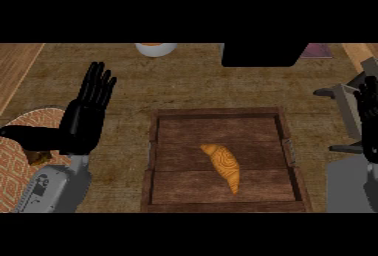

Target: Pick the croissant from the tray and place it in the tiered basket

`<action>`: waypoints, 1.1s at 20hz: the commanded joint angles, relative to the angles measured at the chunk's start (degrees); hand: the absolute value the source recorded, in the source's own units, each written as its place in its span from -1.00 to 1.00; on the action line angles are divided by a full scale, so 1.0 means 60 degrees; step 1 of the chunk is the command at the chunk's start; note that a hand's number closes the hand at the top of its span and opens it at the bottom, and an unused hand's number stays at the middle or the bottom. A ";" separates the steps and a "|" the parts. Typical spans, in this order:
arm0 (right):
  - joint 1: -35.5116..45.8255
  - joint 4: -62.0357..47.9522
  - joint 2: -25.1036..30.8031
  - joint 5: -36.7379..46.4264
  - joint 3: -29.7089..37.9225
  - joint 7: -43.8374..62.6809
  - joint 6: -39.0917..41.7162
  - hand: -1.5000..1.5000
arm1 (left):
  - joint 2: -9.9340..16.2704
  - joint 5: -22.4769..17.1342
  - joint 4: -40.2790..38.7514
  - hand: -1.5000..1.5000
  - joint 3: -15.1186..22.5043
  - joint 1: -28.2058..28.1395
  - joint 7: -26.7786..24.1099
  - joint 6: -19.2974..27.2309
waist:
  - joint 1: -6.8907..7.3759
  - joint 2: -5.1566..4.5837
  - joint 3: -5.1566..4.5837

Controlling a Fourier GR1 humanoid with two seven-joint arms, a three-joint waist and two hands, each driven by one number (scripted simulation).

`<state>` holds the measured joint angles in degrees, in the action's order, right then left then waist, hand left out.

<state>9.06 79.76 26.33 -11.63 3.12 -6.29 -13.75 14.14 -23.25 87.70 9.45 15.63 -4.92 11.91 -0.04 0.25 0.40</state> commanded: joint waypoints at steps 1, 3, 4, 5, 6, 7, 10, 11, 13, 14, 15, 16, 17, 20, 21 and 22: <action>0.0732 -0.0075 -0.0397 -0.0532 -0.0529 -0.0127 0.1200 1.00 | 0.0093 0.0412 0.0010 0.00 0.0064 0.0196 0.0349 0.0336 | 0.0128 -0.0051 -0.0055; 0.1405 0.0511 -0.0599 -0.1457 -0.1282 -0.0292 0.2884 1.00 | 0.0367 0.0983 -0.0281 0.00 0.0437 0.0014 0.0158 0.0310 | 0.0630 -0.0124 -0.0019; 0.1814 0.0969 -0.0816 -0.1776 -0.1740 -0.0196 0.3376 1.00 | 0.0384 0.1259 -0.0340 0.00 0.0627 0.0032 0.0050 0.0358 | 0.0948 -0.0149 -0.0012; 0.2009 0.1227 -0.0836 -0.2144 -0.1984 -0.0314 0.4033 1.00 | 0.0518 0.1403 -0.0408 0.00 0.0697 0.0000 0.0174 0.0382 | 0.1204 -0.0181 0.0023; 0.2346 0.1500 -0.1056 -0.2369 -0.2375 -0.0353 0.4445 1.00 | 0.0660 0.1598 -0.0439 0.00 0.0767 0.0116 0.0210 0.0386 | 0.1569 -0.0234 0.0047; 0.1371 0.1055 -0.2797 -0.4059 -0.0124 -0.0488 0.1759 1.00 | 0.0427 0.1148 -0.0451 0.00 0.0558 -0.0157 0.0238 0.0378 | 0.0504 -0.0209 0.0460; 0.2038 0.0449 -0.1614 -0.3631 -0.2939 0.0911 0.5335 -1.00 | 0.0470 0.1955 -0.0646 0.00 0.1132 0.0008 0.0286 0.0612 | 0.1292 -0.0443 0.0011; 0.1999 0.0518 -0.1739 -0.4112 -0.3236 0.1077 0.5960 -1.00 | 0.0390 0.1938 -0.0623 0.00 0.1198 0.0076 0.0327 0.0596 | 0.1265 -0.0446 0.0017; 0.2167 0.0427 -0.1481 -0.4816 -0.3413 0.1179 0.7263 -1.00 | 0.0391 0.2218 -0.0738 0.00 0.1245 0.0012 0.0364 0.0884 | 0.1042 -0.0362 0.0005; 0.2333 0.0337 -0.1234 -0.5201 -0.3323 0.1148 0.7985 -1.00 | 0.0380 0.2221 -0.0720 0.00 0.1205 -0.0020 0.0361 0.0940 | 0.0949 -0.0324 -0.0004; 0.2466 0.0279 -0.0973 -0.5531 -0.3327 0.1245 0.8684 -1.00 | 0.0416 0.2281 -0.0720 0.00 0.1165 0.0133 0.0605 0.1052 | 0.0748 -0.0256 -0.0011; 0.2694 0.0233 -0.0524 -0.5956 -0.2985 0.1192 0.9408 -1.00 | 0.0358 0.2369 -0.0753 0.00 0.1243 -0.0130 0.0466 0.1131 | 0.0646 -0.0222 -0.0023; 0.2716 0.0067 -0.0178 -0.6034 -0.2878 0.1069 1.0085 -1.00 | 0.0060 0.2628 -0.0776 0.00 0.1419 -0.0201 0.0470 0.1541 | 0.0471 -0.0184 -0.0027; 0.3757 -0.0272 0.1198 -0.5778 -0.2289 0.1235 1.1491 -1.00 | 0.0002 0.2735 -0.0611 0.00 0.1589 -0.0628 0.0475 0.1621 | 0.0440 -0.0116 -0.0047; 0.4230 -0.0344 0.1456 -0.5121 -0.2086 0.1078 1.1632 -1.00 | 0.0009 0.2837 -0.0280 0.00 0.1758 -0.0567 0.0811 0.1691 | 0.0537 -0.0098 -0.0036; 0.4304 -0.0070 0.1896 -0.4647 -0.1945 0.0981 1.2039 -1.00 | 0.0318 0.2596 -0.0537 0.00 0.1223 -0.0278 0.0812 0.1520 | 0.0359 -0.0102 -0.0043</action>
<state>30.30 80.58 29.68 -43.16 -11.57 0.59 48.88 15.16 -7.89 84.00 17.80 13.78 -1.53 20.44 3.16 -0.17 -0.96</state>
